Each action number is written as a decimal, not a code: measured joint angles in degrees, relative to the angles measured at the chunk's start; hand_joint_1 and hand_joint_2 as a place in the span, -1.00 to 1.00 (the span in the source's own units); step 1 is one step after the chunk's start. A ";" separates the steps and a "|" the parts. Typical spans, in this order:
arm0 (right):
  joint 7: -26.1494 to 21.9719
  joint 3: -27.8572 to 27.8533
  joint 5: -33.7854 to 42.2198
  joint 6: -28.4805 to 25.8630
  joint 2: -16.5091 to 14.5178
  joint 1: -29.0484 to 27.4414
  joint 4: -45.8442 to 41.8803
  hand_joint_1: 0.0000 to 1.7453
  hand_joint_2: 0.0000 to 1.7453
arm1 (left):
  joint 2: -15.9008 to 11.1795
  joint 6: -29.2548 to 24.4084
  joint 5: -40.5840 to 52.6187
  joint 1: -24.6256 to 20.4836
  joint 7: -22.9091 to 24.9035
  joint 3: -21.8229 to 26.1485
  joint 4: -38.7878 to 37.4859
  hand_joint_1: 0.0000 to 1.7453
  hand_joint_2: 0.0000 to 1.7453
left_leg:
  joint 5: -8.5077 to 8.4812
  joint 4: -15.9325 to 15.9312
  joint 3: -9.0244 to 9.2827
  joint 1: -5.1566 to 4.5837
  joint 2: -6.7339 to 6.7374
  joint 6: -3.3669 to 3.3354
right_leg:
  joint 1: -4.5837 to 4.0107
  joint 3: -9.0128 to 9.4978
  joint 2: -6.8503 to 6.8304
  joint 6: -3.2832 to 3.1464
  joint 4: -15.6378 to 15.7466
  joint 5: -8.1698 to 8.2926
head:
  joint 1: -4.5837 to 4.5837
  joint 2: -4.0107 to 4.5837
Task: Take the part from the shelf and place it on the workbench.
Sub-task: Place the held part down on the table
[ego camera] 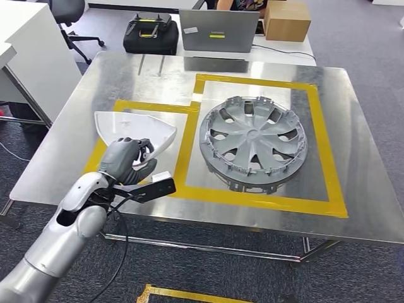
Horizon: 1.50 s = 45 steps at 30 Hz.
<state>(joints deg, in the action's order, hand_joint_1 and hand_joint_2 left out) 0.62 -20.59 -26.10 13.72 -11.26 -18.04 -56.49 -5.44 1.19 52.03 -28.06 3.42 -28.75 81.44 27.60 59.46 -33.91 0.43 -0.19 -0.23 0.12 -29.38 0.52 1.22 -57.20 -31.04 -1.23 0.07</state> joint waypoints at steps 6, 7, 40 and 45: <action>0.63 3.43 1.71 -0.99 1.26 -1.20 0.14 -1.00 1.00 | -0.03 0.32 1.16 -2.98 0.52 -2.11 -4.38 1.00 1.00 | 0.00 -0.11 0.01 0.03 0.01 0.00 | -0.03 -0.04 0.06 0.02 -0.01 -0.05 | 0.01 0.00; 0.72 3.76 1.79 -1.04 1.37 -1.26 0.16 -1.00 1.00 | -0.03 0.32 1.22 -3.20 0.52 -2.25 -4.73 1.00 1.00 | 0.00 -0.12 0.01 0.03 0.01 0.00 | -0.03 -0.05 0.06 0.02 -0.01 -0.08 | 0.01 0.00; 9.63 12.73 11.99 -10.39 2.66 -11.02 -11.73 -1.00 -1.00 | 4.73 -5.71 14.58 -8.92 -0.20 -10.20 -28.02 -1.00 -1.00 | 0.05 -0.17 0.02 0.01 0.00 0.00 | -0.01 0.01 0.01 0.13 -0.01 -0.19 | 0.00 0.00; 10.43 13.58 13.16 -12.09 2.69 -10.60 -10.88 -1.00 -1.00 | 4.22 -13.39 3.86 -3.45 -4.38 -6.25 -20.76 -1.00 -1.00 | 0.10 -0.19 0.05 0.00 0.01 0.01 | -0.01 0.04 0.08 0.13 -0.02 -0.25 | 0.01 0.00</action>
<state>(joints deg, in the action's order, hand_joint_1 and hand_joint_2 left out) 11.05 -7.01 -12.94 1.63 -8.57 -28.64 -67.37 -1.22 -12.21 55.89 -31.51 -0.96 -35.00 60.68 27.70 59.27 -33.86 0.44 -0.19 -0.22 0.11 -29.34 0.60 1.35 -57.22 -31.29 -1.22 0.07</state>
